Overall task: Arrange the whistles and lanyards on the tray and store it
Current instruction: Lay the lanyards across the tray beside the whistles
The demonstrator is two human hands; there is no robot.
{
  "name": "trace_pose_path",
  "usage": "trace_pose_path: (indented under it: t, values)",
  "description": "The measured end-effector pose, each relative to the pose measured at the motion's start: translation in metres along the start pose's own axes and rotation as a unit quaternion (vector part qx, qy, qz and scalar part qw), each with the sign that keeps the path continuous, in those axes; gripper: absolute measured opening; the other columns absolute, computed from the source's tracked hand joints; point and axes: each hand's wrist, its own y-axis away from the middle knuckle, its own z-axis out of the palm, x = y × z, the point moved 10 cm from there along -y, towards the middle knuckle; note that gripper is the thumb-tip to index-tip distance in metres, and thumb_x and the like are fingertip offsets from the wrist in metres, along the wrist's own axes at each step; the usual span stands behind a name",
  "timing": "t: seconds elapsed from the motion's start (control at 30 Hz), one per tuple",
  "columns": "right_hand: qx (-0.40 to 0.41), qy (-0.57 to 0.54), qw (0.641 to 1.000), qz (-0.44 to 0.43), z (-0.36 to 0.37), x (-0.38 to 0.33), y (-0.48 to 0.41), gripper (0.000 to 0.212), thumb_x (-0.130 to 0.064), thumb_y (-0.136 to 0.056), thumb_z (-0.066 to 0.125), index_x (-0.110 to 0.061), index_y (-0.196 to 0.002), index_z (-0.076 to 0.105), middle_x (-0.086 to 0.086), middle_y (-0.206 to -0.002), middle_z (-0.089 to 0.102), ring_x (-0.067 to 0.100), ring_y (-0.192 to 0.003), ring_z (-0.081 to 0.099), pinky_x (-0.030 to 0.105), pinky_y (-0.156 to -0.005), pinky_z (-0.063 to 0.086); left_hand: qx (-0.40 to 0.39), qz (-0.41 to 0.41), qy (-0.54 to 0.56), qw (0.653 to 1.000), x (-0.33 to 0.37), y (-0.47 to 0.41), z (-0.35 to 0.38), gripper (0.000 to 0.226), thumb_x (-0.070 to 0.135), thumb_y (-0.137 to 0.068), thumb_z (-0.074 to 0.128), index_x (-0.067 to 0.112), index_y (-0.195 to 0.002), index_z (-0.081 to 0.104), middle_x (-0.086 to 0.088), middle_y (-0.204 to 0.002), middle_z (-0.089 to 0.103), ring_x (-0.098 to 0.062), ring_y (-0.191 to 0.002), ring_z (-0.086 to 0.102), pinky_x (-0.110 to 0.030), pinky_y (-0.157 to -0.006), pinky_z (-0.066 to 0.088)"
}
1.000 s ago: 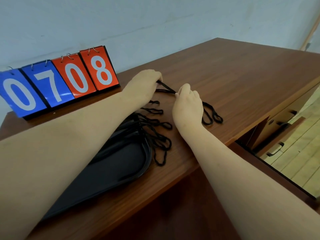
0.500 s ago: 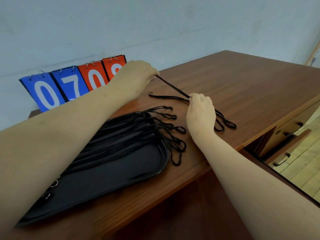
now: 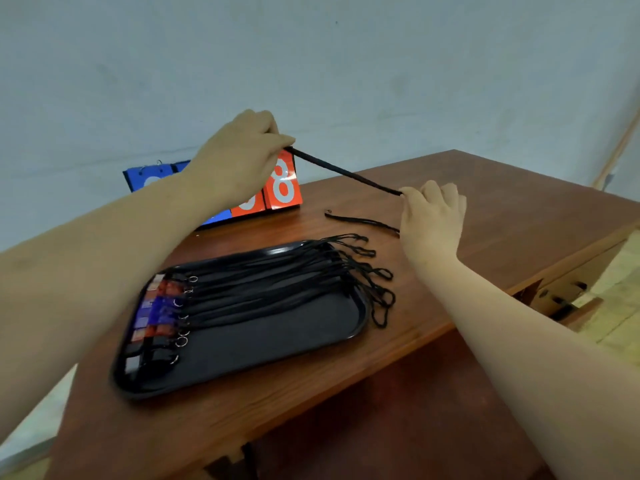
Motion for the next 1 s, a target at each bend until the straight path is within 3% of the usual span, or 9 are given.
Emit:
trace_pose_path:
  t: [0.13,0.23,0.33,0.43,0.53,0.6,0.7,0.87,1.0]
  values:
    - [0.044,-0.028,0.998,-0.018,-0.029,-0.026,-0.017,0.018,-0.013,-0.094,0.056,-0.010,-0.096,0.074,0.008,-0.085,0.060,0.035,-0.088,0.051,0.039,-0.080,0.028,0.021,-0.013,-0.007,1.000,-0.025,0.030,-0.030,0.034,0.007,-0.100,0.047,0.008,-0.129,0.065,-0.018,-0.109,0.064,-0.039,-0.100,0.053,-0.051,-0.086,0.045]
    - [-0.038,-0.124,0.991,-0.031,-0.029,-0.050,-0.020,0.027,-0.016,-0.101,0.045,-0.007,-0.102,0.070,0.011,-0.096,0.064,0.034,-0.093,0.055,0.038,-0.082,0.034,0.020,-0.044,0.008,0.999,-0.044,0.059,-0.042,0.029,0.014,-0.100,0.052,0.014,-0.122,0.070,-0.013,-0.108,0.069,-0.036,-0.100,0.057,-0.048,-0.086,0.045]
    - [-0.143,-0.262,0.954,0.010,-0.024,-0.069,-0.010,0.029,-0.019,-0.104,0.041,-0.010,-0.117,0.065,0.004,-0.112,0.064,0.016,-0.101,0.055,0.025,-0.086,0.038,0.049,-0.107,0.072,0.990,-0.066,0.099,-0.050,0.020,0.016,-0.097,0.059,0.014,-0.112,0.072,-0.006,-0.102,0.072,-0.026,-0.095,0.059,-0.036,-0.084,0.042]
    - [-0.173,-0.312,0.934,0.028,-0.033,-0.086,0.007,0.029,-0.019,-0.104,0.042,-0.013,-0.122,0.064,-0.003,-0.114,0.061,0.005,-0.101,0.049,0.017,-0.087,0.034,0.077,-0.182,0.142,0.970,-0.082,0.147,-0.047,0.011,0.017,-0.095,0.063,0.015,-0.102,0.071,0.002,-0.092,0.069,-0.011,-0.086,0.053,-0.024,-0.078,0.034]
    - [-0.207,-0.330,0.921,0.012,-0.034,-0.102,0.030,0.028,-0.020,-0.104,0.045,-0.017,-0.122,0.065,-0.007,-0.112,0.062,0.002,-0.102,0.050,0.008,-0.084,0.033,0.095,-0.231,0.182,0.951,-0.086,0.194,-0.033,0.008,0.018,-0.094,0.064,0.018,-0.098,0.070,0.009,-0.090,0.064,-0.007,-0.087,0.054,-0.015,-0.078,0.036]
    - [-0.225,-0.333,0.915,0.002,-0.031,-0.108,0.044,0.026,-0.022,-0.103,0.048,-0.019,-0.120,0.067,-0.008,-0.110,0.064,0.004,-0.103,0.053,0.012,-0.086,0.036,0.107,-0.254,0.205,0.939,-0.087,0.220,-0.021,0.008,0.017,-0.093,0.065,0.017,-0.099,0.071,0.008,-0.093,0.064,-0.006,-0.089,0.054,-0.007,-0.081,0.035]
    - [-0.242,-0.323,0.915,-0.001,-0.024,-0.105,0.061,0.024,-0.025,-0.101,0.051,-0.021,-0.116,0.070,-0.007,-0.105,0.064,0.007,-0.102,0.056,0.021,-0.088,0.038,0.104,-0.291,0.215,0.927,-0.090,0.253,0.003,0.014,0.019,-0.094,0.064,0.022,-0.104,0.074,0.007,-0.099,0.061,-0.007,-0.096,0.054,-0.010,-0.085,0.037]
    - [-0.256,-0.267,0.929,-0.018,-0.006,-0.083,0.085,0.021,-0.028,-0.099,0.056,-0.023,-0.110,0.074,-0.015,-0.087,0.056,0.008,-0.088,0.055,0.023,-0.076,0.039,0.122,-0.305,0.232,0.916,-0.082,0.291,0.030,0.024,0.010,-0.096,0.060,0.018,-0.115,0.073,0.007,-0.104,0.058,-0.011,-0.101,0.056,-0.003,-0.089,0.036]
    - [-0.261,-0.259,0.930,-0.011,0.006,-0.072,0.095,0.022,-0.030,-0.098,0.057,-0.024,-0.112,0.073,-0.011,-0.088,0.056,0.008,-0.083,0.056,0.026,-0.072,0.044,0.152,-0.300,0.221,0.915,-0.077,0.299,0.030,0.022,0.007,-0.094,0.062,0.013,-0.112,0.074,0.008,-0.103,0.061,-0.009,-0.099,0.057,-0.004,-0.091,0.037]
